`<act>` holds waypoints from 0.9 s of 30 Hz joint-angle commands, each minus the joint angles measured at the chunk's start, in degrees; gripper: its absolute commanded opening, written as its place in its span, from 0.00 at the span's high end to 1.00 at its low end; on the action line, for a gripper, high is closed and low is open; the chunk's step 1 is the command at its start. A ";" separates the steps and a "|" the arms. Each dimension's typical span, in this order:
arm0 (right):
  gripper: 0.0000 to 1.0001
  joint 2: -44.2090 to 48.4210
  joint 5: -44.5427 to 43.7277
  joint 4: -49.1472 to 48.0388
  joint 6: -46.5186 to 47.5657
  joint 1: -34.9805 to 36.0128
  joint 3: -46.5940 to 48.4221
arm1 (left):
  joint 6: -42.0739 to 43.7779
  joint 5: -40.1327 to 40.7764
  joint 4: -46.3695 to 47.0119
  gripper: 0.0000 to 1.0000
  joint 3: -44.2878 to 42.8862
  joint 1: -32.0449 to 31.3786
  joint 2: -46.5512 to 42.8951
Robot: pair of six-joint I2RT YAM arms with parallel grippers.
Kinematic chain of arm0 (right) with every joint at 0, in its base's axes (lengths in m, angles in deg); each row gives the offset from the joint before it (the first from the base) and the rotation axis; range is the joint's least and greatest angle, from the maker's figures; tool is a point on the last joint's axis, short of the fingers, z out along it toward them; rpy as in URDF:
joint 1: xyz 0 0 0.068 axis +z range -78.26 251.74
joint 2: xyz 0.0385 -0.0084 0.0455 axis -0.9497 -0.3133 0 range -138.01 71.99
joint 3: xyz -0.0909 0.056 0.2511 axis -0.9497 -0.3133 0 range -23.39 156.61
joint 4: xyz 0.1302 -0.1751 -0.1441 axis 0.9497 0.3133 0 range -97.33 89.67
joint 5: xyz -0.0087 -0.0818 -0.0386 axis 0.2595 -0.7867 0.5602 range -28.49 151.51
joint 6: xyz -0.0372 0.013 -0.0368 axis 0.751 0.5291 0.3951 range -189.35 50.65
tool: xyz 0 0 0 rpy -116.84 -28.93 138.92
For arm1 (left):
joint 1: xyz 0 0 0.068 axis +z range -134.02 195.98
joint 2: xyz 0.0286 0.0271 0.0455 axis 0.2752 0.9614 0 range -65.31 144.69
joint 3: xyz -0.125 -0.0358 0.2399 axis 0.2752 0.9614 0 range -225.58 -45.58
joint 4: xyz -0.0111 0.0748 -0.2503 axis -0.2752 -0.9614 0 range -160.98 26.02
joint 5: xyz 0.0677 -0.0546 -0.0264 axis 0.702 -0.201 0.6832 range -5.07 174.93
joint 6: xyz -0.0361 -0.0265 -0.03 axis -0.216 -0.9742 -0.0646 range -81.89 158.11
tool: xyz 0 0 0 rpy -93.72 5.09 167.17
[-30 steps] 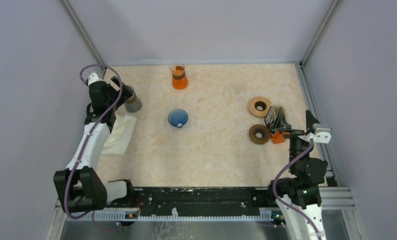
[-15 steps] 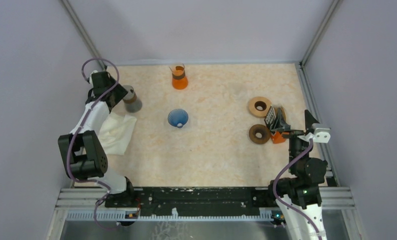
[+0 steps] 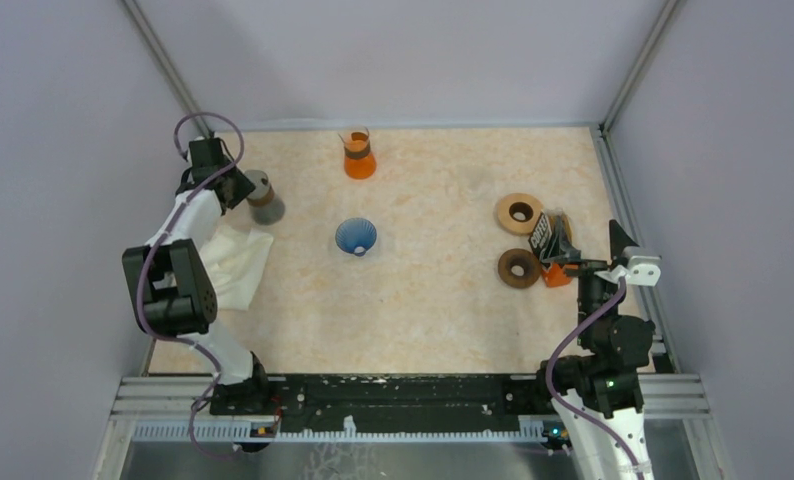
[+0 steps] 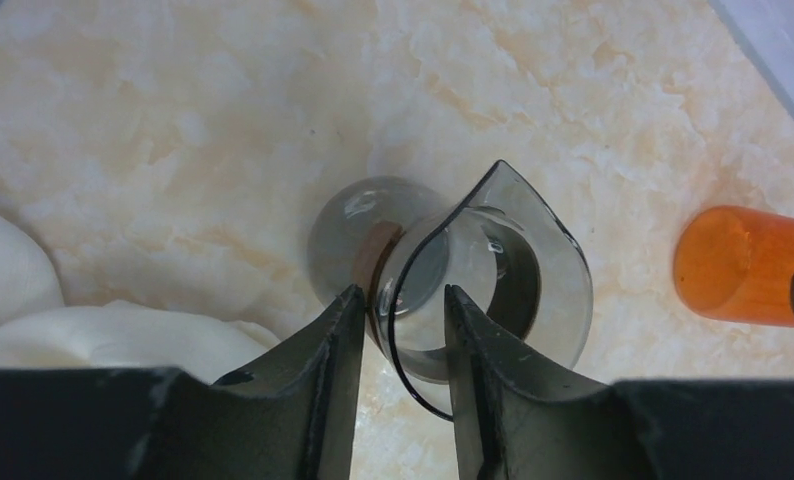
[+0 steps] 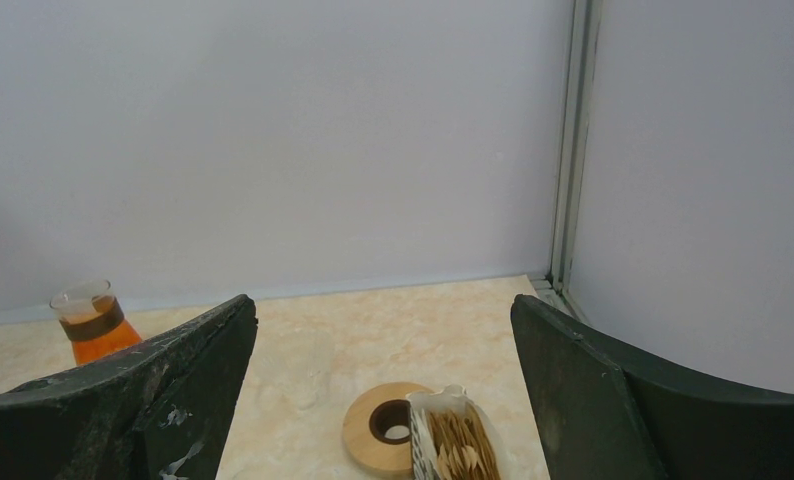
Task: Place the coffee filter in the dripper
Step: Pick up the coffee server from the center of the board.
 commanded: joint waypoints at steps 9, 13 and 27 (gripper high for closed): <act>0.01 -0.13 -0.72 -1.49 0.93 1.05 0.42 | 8.29 -3.78 -5.63 0.91 -7.30 0.33 2.74; 0.01 -0.15 -0.82 -1.44 0.94 1.07 0.37 | 12.33 -4.90 -7.99 1.00 -9.80 0.20 3.21; 0.01 -0.30 0.01 -1.64 1.09 1.07 0.19 | 22.42 -11.93 -16.57 1.00 -14.51 -2.94 -4.29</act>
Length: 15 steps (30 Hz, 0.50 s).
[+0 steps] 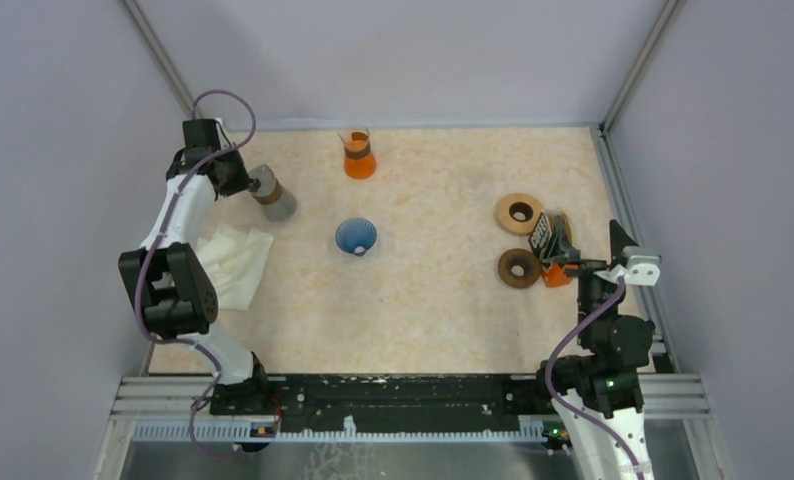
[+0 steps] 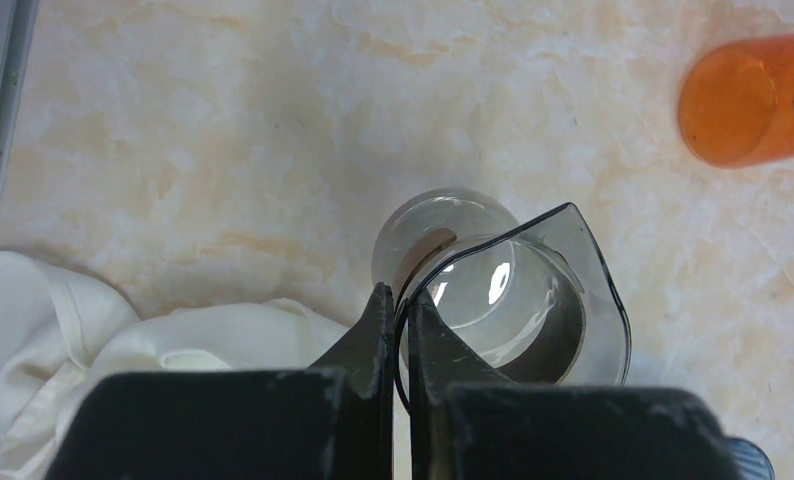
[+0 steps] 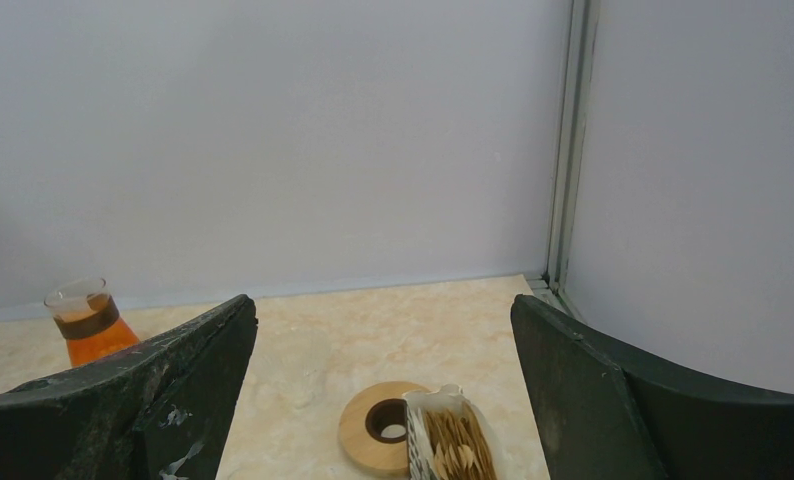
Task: Place the coffee filter in the dripper
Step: Pick up the coffee server from the center of the board, then place the coffee server at the center of the board.
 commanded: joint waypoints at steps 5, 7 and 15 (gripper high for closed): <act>0.01 -0.47 0.59 -1.74 0.59 0.98 0.19 | 5.15 -6.82 -5.17 1.00 -4.22 -5.40 -9.37; 0.01 -0.63 0.66 -1.75 0.59 0.99 0.21 | 5.93 -6.87 -6.14 1.00 -4.69 -7.41 -10.79; 0.01 -1.17 1.25 -1.65 0.50 1.02 0.20 | 8.00 -8.18 -8.19 1.00 -5.18 -17.74 -15.72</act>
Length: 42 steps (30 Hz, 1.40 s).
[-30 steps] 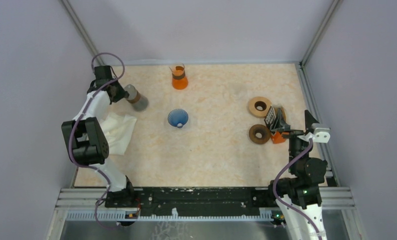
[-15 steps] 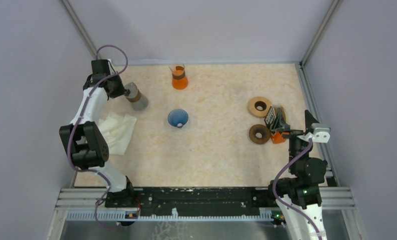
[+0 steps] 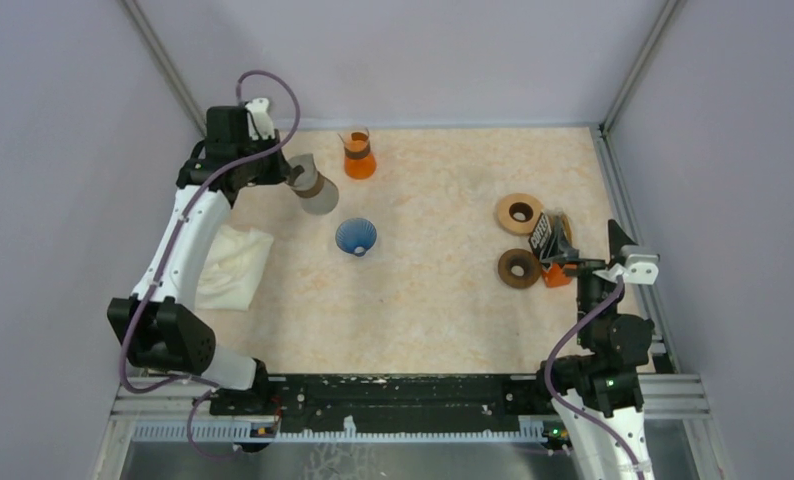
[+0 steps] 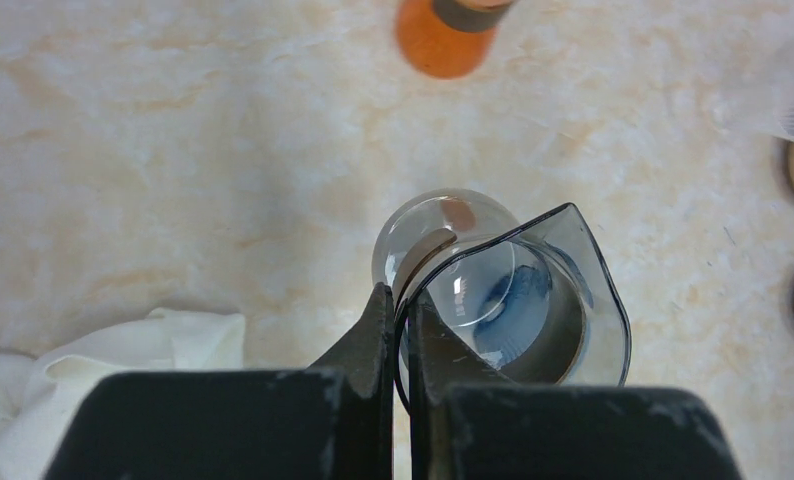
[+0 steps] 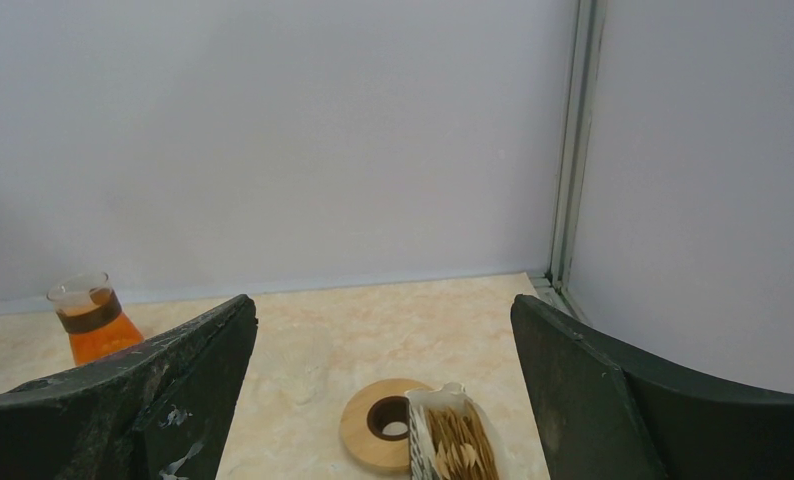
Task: Place the coffee filter in the dripper
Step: Place the coffee server at the center of the board.
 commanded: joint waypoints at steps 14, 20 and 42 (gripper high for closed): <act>0.01 -2.02 1.26 -1.46 0.63 1.51 0.37 | 5.52 -3.26 0.07 1.00 2.03 -26.29 -6.43; 0.01 -2.49 1.21 -1.48 0.72 1.51 0.37 | 7.43 -1.71 3.31 1.00 4.06 -35.27 -2.84; 0.01 -2.86 0.77 -1.31 1.07 1.51 0.37 | 22.48 -11.34 18.10 1.00 17.46 -40.03 4.58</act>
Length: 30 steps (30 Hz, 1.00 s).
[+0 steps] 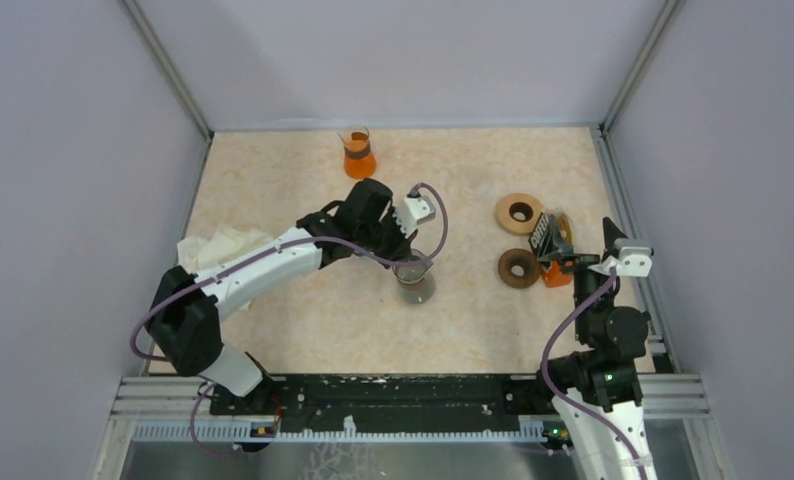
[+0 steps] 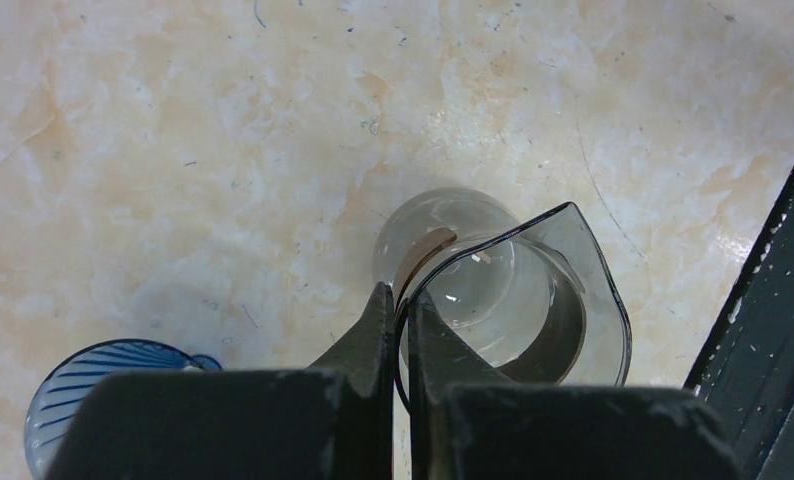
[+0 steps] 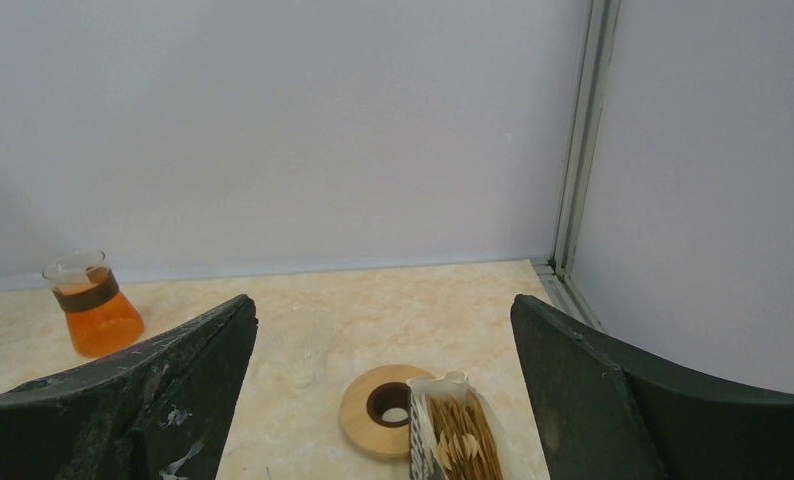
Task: Place the coffee filter in the dripper
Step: Place the coffee server at the center of the board.
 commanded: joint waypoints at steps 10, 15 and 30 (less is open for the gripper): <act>0.01 -0.71 0.31 -1.51 0.77 1.13 0.44 | 6.78 -5.17 4.08 1.00 0.95 -0.12 5.22; 0.01 -0.71 0.30 -1.51 0.85 1.12 0.39 | 8.32 -5.14 3.85 0.96 0.57 -0.12 5.82; 0.01 -0.79 0.40 -1.46 0.94 1.12 0.48 | 7.60 -4.27 2.84 0.41 -0.05 -0.15 1.11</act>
